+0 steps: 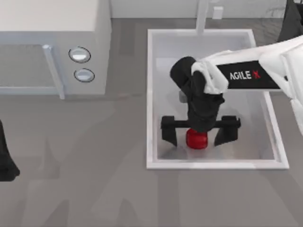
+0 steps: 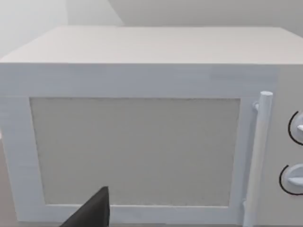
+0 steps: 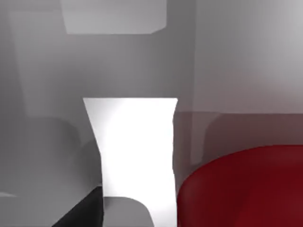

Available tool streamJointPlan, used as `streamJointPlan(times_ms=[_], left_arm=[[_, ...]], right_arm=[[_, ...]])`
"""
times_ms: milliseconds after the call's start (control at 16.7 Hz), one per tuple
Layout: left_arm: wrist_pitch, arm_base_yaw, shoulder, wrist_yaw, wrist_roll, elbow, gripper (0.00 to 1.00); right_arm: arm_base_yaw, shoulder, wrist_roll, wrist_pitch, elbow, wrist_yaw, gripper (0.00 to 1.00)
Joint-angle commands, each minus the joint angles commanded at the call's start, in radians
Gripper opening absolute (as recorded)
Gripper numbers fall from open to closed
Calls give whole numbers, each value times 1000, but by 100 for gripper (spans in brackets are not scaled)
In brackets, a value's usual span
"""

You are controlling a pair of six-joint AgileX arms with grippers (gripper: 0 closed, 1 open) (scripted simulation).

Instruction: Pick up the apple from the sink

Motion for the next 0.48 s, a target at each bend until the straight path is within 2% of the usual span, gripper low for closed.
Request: streamJointPlan(times_ms=[300, 480], left_arm=[[0, 0, 0, 0, 0, 0, 100], [0, 0, 0, 0, 0, 0, 100]], right_arm=[[0, 10, 0, 12, -7, 0, 100], [0, 10, 0, 12, -7, 0, 77]])
